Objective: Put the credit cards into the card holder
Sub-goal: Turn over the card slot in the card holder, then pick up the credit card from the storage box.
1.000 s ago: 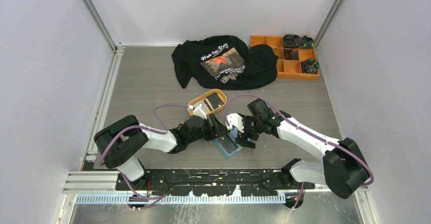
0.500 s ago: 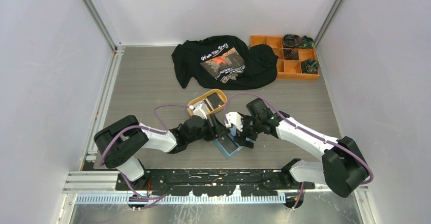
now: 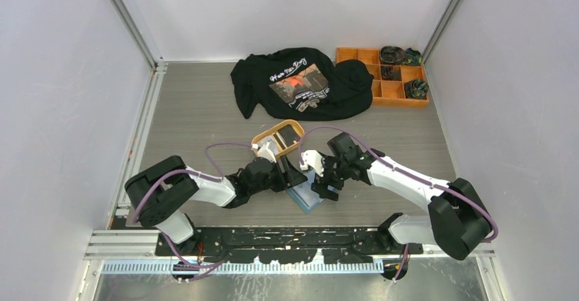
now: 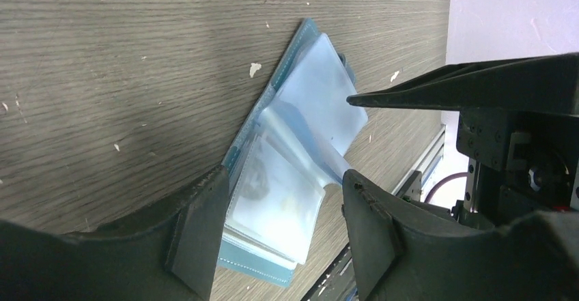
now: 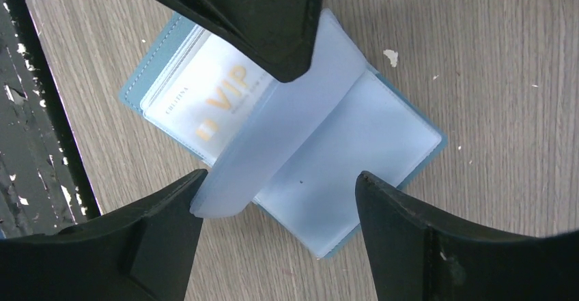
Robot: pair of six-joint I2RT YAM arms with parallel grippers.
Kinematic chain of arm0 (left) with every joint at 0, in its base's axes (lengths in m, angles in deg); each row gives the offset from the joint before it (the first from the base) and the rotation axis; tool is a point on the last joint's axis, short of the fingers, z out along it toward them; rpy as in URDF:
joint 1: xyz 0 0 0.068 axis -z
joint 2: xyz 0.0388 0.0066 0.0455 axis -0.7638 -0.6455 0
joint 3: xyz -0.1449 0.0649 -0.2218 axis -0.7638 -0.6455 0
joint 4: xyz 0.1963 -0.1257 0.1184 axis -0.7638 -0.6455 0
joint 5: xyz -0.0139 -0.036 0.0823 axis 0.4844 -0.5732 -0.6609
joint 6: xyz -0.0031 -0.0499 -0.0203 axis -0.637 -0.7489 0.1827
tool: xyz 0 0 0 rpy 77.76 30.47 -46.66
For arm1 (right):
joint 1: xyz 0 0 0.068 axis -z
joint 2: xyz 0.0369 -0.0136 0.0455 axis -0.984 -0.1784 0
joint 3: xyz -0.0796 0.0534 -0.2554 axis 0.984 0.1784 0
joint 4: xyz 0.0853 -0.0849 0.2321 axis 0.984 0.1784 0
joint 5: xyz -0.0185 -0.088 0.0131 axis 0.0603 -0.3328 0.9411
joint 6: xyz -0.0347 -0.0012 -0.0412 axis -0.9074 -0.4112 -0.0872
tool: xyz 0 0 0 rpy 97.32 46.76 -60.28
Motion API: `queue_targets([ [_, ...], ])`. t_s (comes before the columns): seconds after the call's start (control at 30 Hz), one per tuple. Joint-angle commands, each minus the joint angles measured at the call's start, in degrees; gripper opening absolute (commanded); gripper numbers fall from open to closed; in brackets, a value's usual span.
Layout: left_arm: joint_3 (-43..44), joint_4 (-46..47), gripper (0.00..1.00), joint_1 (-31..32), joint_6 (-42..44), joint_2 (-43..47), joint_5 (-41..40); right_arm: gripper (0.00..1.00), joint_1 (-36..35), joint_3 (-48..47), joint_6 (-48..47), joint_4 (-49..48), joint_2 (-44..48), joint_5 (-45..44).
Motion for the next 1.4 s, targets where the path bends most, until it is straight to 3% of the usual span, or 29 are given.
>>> queue_targets([
  [0.0,-0.89,2.66,0.62,-0.23,0.69,2.68,-0.4,0.82,-0.28,-2.59,2.04,-2.41,-0.3,-1.84],
  [0.4,-2.31,1.02,0.62,-0.18,2.11,6.03,-1.51,0.74,-0.04,-4.75,9.12,-4.07,-1.94,-9.74],
  [0.7,-3.3,-6.87,0.63,-0.23,7.93,15.55,-4.12,0.69,1.19,-9.25,16.7,-2.37,-5.97,-15.22],
  [0.9,-2.73,-24.29,0.63,-0.39,20.1,30.21,-12.76,0.77,5.48,-15.13,17.14,6.0,-5.1,-7.96],
  [1.03,-2.42,-33.25,0.81,-0.73,29.84,41.38,-18.62,0.89,9.75,-16.51,15.57,7.57,1.14,-3.81],
  [1.1,-2.31,-36.68,0.88,-1.21,32.0,46.7,-20.93,0.99,11.63,-16.63,14.6,7.18,4.39,-2.83],
  [1.2,-3.48,-37.79,0.94,-2.68,32.69,50.8,-21.26,0.99,12.89,-16.46,18.88,3.1,6.86,-2.38],
  [1.37,-4.19,-34.73,0.95,-8.09,30.8,49.73,-14.43,1.0,12.95,-28.37,20.35,9.64,-1.62,14.18],
])
